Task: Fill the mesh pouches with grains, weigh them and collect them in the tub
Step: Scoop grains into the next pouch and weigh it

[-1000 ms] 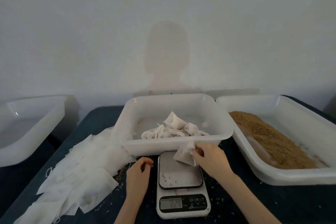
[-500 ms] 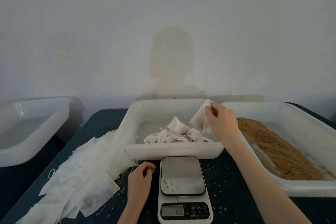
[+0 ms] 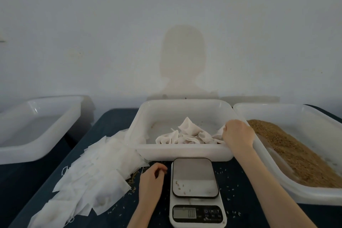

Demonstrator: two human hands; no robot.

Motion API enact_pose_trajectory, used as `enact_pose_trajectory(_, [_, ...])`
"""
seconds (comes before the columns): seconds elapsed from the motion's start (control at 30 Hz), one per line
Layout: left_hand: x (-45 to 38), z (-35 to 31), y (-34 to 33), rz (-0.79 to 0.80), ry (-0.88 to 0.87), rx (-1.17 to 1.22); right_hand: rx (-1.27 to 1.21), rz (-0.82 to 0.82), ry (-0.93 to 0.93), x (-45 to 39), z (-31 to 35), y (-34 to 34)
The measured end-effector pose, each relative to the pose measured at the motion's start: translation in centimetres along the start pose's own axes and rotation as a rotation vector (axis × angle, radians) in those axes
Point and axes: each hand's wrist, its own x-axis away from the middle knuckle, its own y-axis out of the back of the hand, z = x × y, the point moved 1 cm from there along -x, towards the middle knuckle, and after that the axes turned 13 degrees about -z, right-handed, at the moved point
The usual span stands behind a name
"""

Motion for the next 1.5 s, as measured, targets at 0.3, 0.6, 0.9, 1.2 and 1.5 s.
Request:
enact_pose_trajectory(0.3, [0.3,-0.9,0.7,0.018,0.023,0.004,-0.079,0.220,-0.039,-0.4,-0.8,0.3])
enact_pose_trajectory(0.6, [0.6,0.3,6.3,-0.115,-0.090,-0.629,-0.303,0.171,0.036,1.5,0.1,2.2])
enact_pose_trajectory(0.9, [1.7,3.5,8.8,-0.184,-0.124,-0.751,-0.635,0.195,0.290,7.6,6.6,4.0])
enact_pose_trajectory(1.2, [1.1,-0.2,8.5,-0.337,-0.167,-0.248,-0.992,0.588,0.246,11.4,12.1,2.1])
enact_pose_trajectory(1.5, [1.2,-3.3,6.2,-0.166,-0.137,0.136,-1.314,0.709,-0.093,11.0,12.5,3.0])
